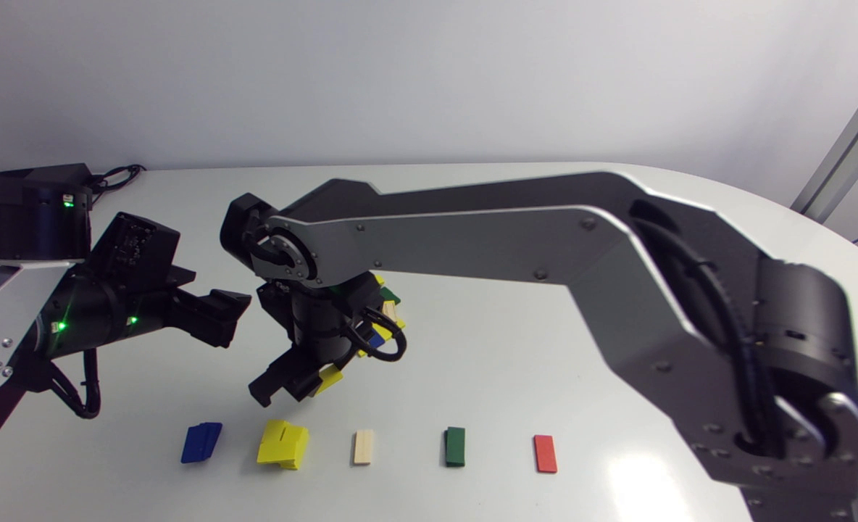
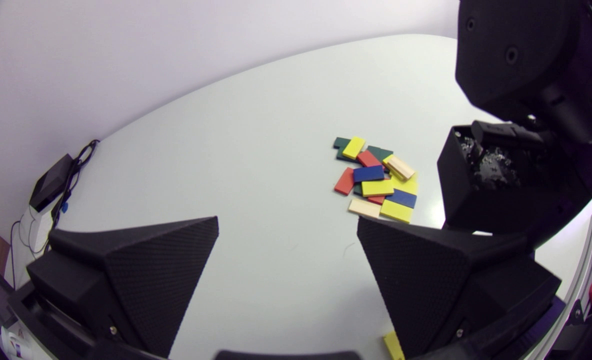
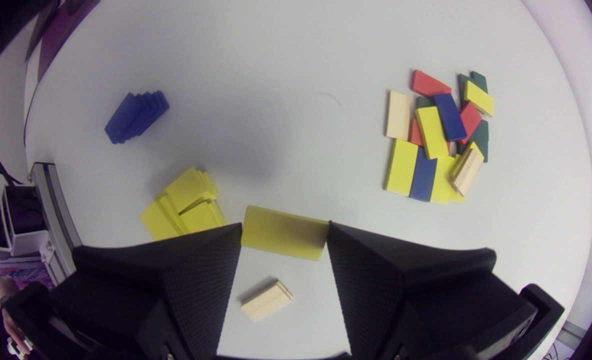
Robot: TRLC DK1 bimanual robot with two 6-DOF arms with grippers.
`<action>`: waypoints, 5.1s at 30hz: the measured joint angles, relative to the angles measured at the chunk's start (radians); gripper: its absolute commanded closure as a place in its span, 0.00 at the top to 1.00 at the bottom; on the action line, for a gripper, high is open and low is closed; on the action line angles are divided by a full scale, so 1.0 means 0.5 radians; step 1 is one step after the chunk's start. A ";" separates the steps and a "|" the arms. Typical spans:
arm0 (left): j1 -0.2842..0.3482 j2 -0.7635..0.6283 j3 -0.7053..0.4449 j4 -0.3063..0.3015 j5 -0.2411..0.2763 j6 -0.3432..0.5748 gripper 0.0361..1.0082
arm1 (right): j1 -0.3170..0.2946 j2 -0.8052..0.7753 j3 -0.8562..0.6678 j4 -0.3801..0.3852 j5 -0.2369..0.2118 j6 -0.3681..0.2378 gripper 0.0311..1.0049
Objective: Take domino bricks one by one from the mixed stack on the table and place each onto the existing stack of the same color.
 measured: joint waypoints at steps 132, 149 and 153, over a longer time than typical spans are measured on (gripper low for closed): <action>-0.442 1.359 0.629 -0.729 0.127 0.721 0.29 | -0.816 -1.260 -1.255 0.553 0.050 0.044 0.94; -0.429 1.319 0.621 -0.729 0.127 0.721 0.27 | -0.829 -1.301 -1.320 0.571 0.049 0.038 0.94; -0.423 1.321 0.621 -0.738 0.127 0.721 0.41 | -0.829 -1.312 -1.334 0.576 0.049 0.038 0.94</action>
